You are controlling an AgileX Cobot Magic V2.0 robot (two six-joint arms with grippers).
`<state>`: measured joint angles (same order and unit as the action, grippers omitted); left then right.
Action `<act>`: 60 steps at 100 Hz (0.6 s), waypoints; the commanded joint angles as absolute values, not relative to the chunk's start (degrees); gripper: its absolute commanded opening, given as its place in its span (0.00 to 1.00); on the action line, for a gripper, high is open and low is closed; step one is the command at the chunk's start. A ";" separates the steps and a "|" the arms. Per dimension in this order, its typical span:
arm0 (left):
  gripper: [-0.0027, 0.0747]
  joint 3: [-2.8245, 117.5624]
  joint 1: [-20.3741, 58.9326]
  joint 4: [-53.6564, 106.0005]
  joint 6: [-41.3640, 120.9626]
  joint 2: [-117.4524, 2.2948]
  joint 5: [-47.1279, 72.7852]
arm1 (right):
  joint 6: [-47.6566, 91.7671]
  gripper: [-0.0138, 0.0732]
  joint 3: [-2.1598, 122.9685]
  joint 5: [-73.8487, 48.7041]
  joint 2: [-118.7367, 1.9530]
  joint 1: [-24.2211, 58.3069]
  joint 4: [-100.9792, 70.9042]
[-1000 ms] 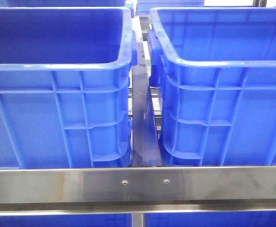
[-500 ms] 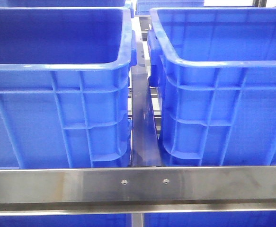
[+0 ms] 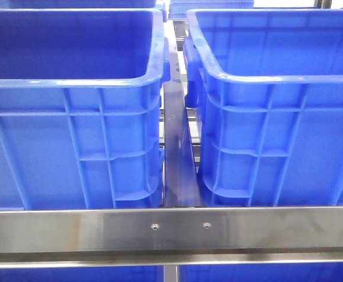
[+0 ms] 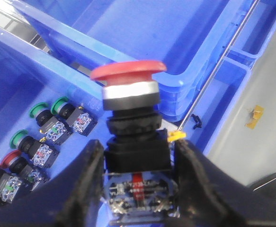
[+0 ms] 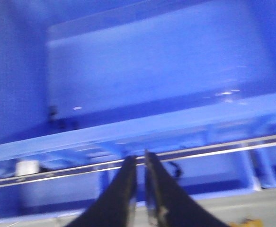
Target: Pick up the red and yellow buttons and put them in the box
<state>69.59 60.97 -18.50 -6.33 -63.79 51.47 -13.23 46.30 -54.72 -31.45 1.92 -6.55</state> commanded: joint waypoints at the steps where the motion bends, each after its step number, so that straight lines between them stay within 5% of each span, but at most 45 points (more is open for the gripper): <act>1: 0.01 71.08 61.36 -19.24 -6.33 -62.52 47.63 | -9.22 0.42 48.22 -49.57 -32.64 1.99 -12.42; 40: 0.01 71.08 61.36 -19.24 -6.33 -62.52 47.63 | 9.40 0.78 48.22 -47.83 -35.36 1.99 -42.37; 60: 0.01 71.08 61.36 -19.24 -6.33 -62.52 47.63 | 23.58 0.79 48.22 -51.31 -40.83 1.99 -64.75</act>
